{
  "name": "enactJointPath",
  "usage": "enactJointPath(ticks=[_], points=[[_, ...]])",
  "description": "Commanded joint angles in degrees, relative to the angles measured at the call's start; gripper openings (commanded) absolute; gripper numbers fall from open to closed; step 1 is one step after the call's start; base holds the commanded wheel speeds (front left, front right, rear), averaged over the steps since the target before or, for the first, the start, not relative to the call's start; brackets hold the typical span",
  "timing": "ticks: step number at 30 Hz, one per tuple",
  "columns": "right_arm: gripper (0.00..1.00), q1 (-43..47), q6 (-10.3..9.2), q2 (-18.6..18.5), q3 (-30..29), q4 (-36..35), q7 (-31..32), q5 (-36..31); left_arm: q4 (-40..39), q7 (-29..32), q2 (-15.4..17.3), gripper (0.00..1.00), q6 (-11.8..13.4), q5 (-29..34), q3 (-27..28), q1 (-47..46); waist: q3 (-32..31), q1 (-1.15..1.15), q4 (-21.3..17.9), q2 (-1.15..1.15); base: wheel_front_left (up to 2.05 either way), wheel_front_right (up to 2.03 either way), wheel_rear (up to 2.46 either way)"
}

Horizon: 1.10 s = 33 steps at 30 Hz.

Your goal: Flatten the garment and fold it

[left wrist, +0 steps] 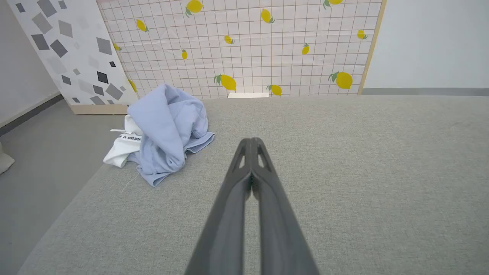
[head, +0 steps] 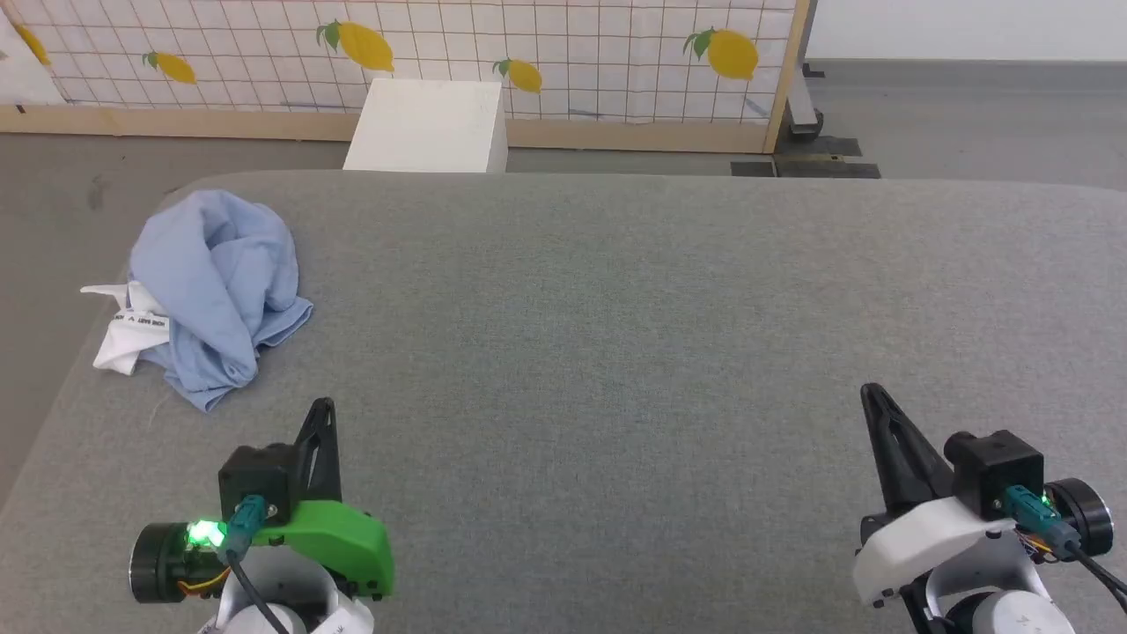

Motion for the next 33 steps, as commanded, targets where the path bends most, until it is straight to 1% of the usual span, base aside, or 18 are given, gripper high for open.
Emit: enactJointPath(ticks=[1, 33], points=[[0.00, -0.4, -0.10, 0.1, 0.0, -0.3, 0.2, -0.4, -0.1, 0.1, -0.3, 0.00, -0.1, 0.7, 0.1, 0.7, 0.0, 0.00, 0.0, 0.00, 0.00, 0.00, 0.00], [0.00, -0.4, -0.10, 0.1, 0.0, -0.3, 0.2, -0.4, -0.1, 0.1, -0.3, 0.00, -0.1, 0.7, 0.1, 0.7, 0.0, 0.00, 0.0, 0.00, 0.00, 0.00, 0.00]])
